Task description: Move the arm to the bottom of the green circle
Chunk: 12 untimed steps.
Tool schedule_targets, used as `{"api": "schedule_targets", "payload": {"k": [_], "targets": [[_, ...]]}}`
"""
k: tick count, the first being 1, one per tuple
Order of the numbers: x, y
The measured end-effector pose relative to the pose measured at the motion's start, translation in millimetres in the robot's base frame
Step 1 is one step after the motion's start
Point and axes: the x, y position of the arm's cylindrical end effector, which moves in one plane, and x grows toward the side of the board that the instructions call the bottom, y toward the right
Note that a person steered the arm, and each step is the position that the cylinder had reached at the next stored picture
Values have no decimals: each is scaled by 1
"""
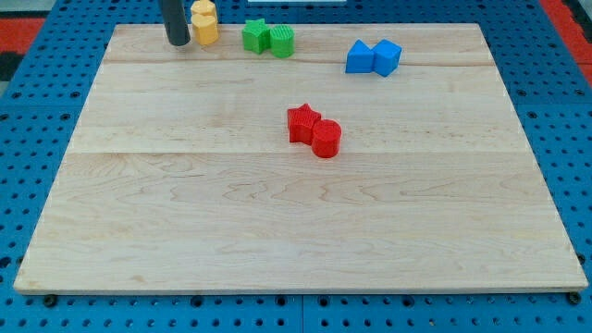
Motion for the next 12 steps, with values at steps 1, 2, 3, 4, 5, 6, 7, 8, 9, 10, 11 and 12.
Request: {"api": "schedule_targets", "payload": {"k": [1, 2, 3, 4, 5, 6, 7, 8, 9, 10, 11, 12], "targets": [[2, -1], [2, -1], [7, 12], [34, 40], [64, 65], [64, 75], [64, 75], [64, 75], [64, 83], [64, 91], [64, 104], [64, 113]]}}
